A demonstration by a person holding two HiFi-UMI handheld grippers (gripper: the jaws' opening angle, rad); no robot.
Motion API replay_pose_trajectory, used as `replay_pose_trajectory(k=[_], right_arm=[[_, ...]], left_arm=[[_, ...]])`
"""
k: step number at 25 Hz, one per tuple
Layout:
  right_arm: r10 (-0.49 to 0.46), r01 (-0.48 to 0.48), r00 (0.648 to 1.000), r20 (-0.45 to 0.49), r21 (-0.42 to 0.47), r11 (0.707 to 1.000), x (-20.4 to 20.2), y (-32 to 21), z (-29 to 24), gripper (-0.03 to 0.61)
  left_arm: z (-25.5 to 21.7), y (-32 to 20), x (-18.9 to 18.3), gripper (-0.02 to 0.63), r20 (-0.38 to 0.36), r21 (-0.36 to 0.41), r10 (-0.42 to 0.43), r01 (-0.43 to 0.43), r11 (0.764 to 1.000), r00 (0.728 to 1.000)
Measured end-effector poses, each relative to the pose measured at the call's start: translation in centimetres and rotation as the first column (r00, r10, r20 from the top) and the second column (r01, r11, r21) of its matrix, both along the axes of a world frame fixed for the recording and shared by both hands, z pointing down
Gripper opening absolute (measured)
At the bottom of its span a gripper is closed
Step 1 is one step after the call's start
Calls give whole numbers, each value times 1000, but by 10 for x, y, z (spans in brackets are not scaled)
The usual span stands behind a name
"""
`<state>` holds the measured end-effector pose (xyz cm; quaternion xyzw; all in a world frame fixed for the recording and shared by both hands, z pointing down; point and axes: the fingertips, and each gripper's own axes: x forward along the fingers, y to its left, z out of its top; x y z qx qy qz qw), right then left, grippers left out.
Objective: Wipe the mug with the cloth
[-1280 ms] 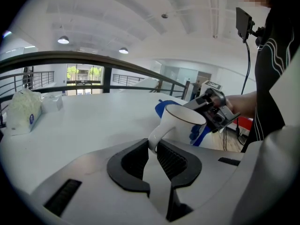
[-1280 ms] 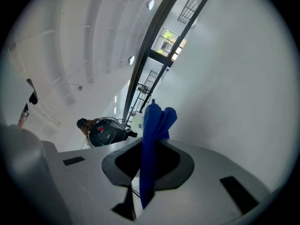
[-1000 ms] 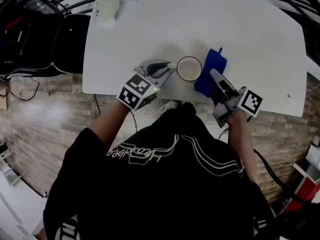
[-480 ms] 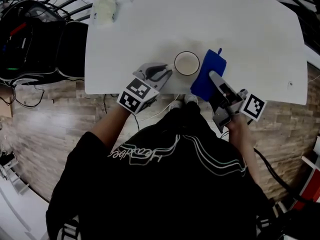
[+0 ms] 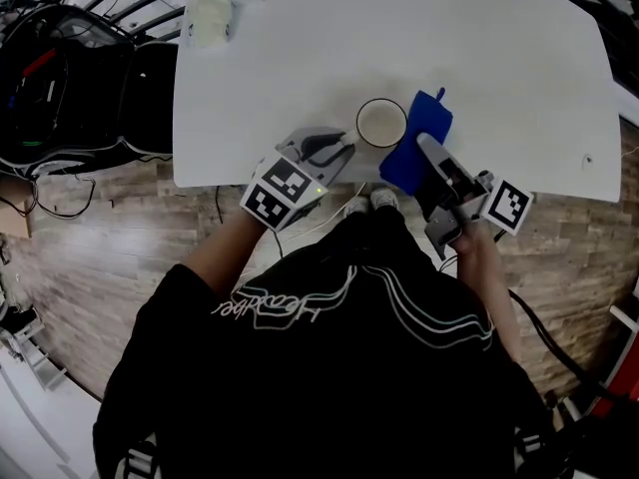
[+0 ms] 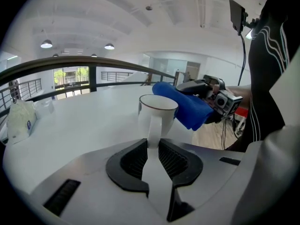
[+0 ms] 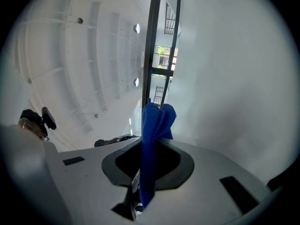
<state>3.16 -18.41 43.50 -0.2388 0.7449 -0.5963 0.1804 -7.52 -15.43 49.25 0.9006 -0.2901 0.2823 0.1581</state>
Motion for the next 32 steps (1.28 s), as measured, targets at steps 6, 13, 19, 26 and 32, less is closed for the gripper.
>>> replay_pose_trajectory(k=[6, 13, 19, 26, 32], right_arm=[[37, -39, 998, -46, -30, 999, 4, -11, 15, 48], [52, -63, 980, -191, -55, 996, 6, -16, 38, 48], [31, -57, 964, -265, -88, 995, 10, -18, 50, 48], [83, -99, 979, -187, -80, 992, 11, -13, 36, 48], [101, -109, 988, -117, -64, 992, 27, 5, 15, 48]], left_arm=[[-1, 3, 8, 77, -9, -8, 40, -40, 999, 999], [-2, 5, 14, 83, -31, -26, 69, -70, 997, 997], [-3, 5, 19, 84, -34, -39, 60, -61, 997, 998], [3, 5, 15, 84, -35, -47, 27, -29, 998, 999], [0, 10, 28, 84, -20, -48, -5, 4, 999, 1000]])
